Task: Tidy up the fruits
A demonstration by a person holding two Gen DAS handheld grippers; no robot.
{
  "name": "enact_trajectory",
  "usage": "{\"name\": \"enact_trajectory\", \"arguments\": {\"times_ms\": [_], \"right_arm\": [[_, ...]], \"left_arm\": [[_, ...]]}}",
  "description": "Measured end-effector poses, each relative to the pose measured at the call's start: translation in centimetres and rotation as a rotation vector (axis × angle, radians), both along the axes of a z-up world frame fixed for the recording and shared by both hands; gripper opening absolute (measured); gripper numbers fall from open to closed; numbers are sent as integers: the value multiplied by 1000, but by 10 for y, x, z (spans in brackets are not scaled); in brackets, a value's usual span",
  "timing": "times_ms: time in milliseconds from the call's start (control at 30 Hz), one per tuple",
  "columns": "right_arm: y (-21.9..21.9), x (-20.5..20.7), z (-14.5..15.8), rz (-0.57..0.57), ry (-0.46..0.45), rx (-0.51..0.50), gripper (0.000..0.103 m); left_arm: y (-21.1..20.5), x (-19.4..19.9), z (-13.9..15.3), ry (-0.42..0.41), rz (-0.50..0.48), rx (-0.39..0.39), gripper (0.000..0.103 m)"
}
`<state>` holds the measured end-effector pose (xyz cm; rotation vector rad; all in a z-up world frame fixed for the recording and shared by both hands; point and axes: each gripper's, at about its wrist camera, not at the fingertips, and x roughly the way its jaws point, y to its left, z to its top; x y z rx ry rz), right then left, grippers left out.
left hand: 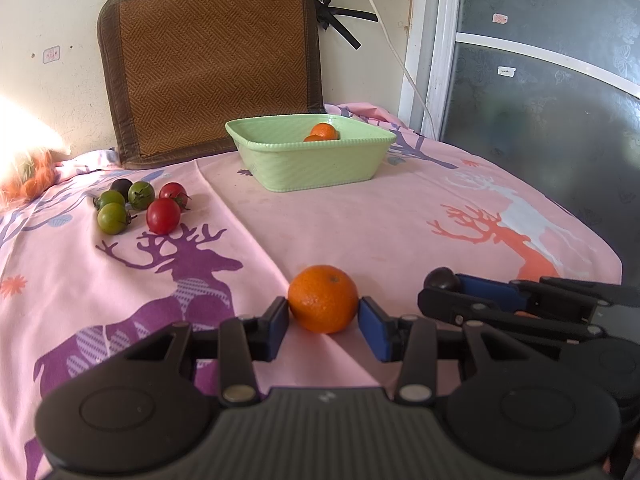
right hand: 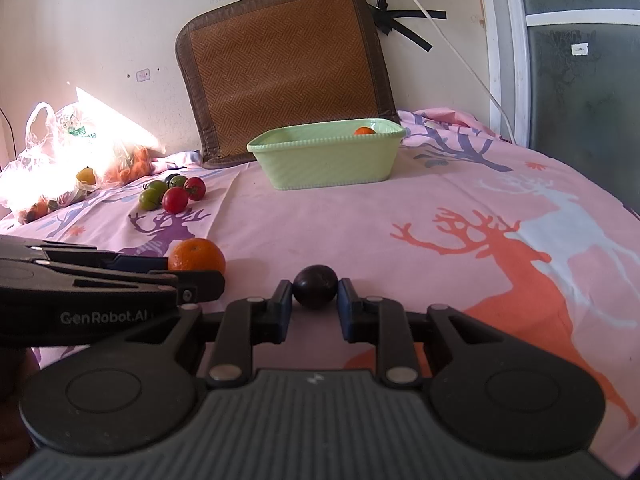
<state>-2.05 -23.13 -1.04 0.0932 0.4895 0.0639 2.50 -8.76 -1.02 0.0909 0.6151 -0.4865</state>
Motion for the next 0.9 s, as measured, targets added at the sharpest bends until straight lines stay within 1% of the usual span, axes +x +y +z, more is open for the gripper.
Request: {"name": "enact_trajectory", "arguments": {"times_ms": [467, 700, 833, 900], "right_arm": [[1, -1, 0, 1, -5, -3, 28], [2, -1, -1, 3, -17, -26, 27], [-1, 1, 4, 5, -31, -19, 27], [-5, 7, 10, 16, -40, -7, 27]], "left_arm": [[0, 4, 1, 10, -15, -24, 38], [0, 7, 1, 26, -22, -44, 38], [1, 11, 7, 56, -58, -78, 37], [1, 18, 18, 47, -66, -102, 37]]}}
